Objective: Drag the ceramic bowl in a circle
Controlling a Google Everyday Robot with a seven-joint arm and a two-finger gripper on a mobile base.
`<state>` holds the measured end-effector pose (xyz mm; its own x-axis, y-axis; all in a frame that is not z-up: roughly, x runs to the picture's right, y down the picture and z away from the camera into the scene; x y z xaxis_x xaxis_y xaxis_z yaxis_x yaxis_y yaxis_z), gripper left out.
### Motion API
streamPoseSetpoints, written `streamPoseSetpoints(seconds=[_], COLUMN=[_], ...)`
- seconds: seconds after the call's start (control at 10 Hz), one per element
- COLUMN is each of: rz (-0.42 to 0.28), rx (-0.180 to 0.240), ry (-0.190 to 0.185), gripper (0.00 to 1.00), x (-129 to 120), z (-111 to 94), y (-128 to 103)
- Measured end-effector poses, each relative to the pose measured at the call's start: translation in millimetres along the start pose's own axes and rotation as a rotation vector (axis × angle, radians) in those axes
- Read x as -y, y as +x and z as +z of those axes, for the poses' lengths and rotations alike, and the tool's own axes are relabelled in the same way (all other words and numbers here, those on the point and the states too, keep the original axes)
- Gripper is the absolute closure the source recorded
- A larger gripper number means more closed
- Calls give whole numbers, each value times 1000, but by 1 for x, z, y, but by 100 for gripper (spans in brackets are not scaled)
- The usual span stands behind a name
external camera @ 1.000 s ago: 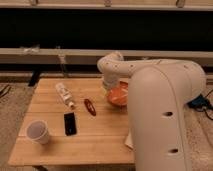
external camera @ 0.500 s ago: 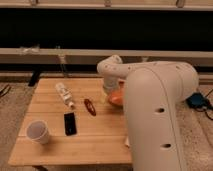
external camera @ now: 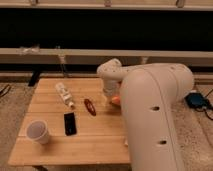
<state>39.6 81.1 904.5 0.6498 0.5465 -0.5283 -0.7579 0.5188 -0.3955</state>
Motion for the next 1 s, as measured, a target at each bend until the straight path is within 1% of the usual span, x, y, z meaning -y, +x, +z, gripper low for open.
streamPoseSetpoints(seconds=[0.2, 0.4, 0.5, 0.6, 0.8, 0.9, 1.0], rz=[-10, -16, -16, -16, -9, 0, 7], rx=[-19, -31, -35, -37, -39, -36, -29], ry=[-4, -4, -4, -2, -3, -5, -7], gripper=[36, 56, 68, 76, 96, 100, 100], x=[-6, -8, -8, -8, -8, -6, -4], z=[8, 11, 12, 12, 13, 11, 9], y=[0, 0, 0, 1, 0, 0, 0])
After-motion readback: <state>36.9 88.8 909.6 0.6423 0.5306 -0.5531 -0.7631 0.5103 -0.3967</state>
